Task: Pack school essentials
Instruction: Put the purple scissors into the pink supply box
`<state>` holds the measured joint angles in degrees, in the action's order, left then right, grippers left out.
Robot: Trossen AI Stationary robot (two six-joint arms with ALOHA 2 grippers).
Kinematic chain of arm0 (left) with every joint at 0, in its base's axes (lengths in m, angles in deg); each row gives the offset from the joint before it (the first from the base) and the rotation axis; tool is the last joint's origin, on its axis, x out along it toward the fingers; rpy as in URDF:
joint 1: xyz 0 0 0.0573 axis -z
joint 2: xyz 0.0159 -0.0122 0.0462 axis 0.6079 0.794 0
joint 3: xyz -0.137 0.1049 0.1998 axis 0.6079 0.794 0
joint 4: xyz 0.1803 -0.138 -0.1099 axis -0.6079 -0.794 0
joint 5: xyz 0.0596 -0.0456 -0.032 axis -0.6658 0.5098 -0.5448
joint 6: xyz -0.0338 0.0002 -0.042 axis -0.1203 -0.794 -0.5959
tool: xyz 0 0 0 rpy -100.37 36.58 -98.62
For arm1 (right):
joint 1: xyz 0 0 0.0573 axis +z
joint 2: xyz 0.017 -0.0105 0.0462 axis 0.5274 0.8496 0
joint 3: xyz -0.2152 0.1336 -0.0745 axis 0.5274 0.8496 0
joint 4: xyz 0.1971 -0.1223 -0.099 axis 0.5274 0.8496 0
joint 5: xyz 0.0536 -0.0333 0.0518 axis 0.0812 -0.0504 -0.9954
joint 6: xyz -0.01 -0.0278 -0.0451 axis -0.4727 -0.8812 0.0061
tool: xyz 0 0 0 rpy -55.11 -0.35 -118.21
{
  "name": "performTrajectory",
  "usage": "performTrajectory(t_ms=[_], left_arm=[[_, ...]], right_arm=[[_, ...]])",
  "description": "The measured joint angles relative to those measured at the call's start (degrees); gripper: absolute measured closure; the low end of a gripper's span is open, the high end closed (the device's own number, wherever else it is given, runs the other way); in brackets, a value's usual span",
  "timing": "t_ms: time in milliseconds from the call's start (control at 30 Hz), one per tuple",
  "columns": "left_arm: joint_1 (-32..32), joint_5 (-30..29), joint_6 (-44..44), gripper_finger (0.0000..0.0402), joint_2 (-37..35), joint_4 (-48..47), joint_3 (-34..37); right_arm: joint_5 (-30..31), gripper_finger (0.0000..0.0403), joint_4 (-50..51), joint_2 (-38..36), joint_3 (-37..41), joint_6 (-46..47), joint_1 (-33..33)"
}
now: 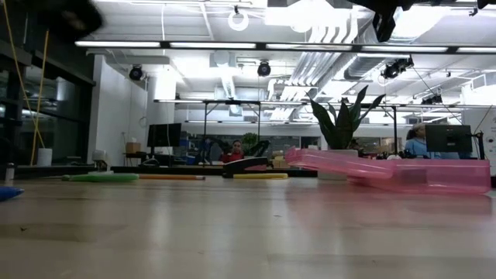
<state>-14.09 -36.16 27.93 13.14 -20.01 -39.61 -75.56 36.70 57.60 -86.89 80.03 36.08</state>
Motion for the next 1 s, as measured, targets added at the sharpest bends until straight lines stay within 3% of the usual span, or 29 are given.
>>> performTrajectory(t_ms=[167,333,733,1000], left_arm=[[14.25,-2.65,7.01,0.0213,11.66,0.93,-0.17],[20.99,-7.64,10.82,0.0213,21.84,7.36,-0.17],[23.37,-8.38,11.09,0.0220,34.10,12.32,-0.17],[22.74,-8.35,13.37,0.0265,35.86,11.91,-0.37]], right_arm=[[0.28,0.0402,0.37,0.01,0.02,-0.19,-0.04],[0.32,0.0402,0.95,0.04,0.02,0.06,-0.47],[0.93,0.0402,1.81,0.02,0.02,1.11,-0.61],[0.92,0.0402,2.43,0.02,0.02,1.29,-0.61]])
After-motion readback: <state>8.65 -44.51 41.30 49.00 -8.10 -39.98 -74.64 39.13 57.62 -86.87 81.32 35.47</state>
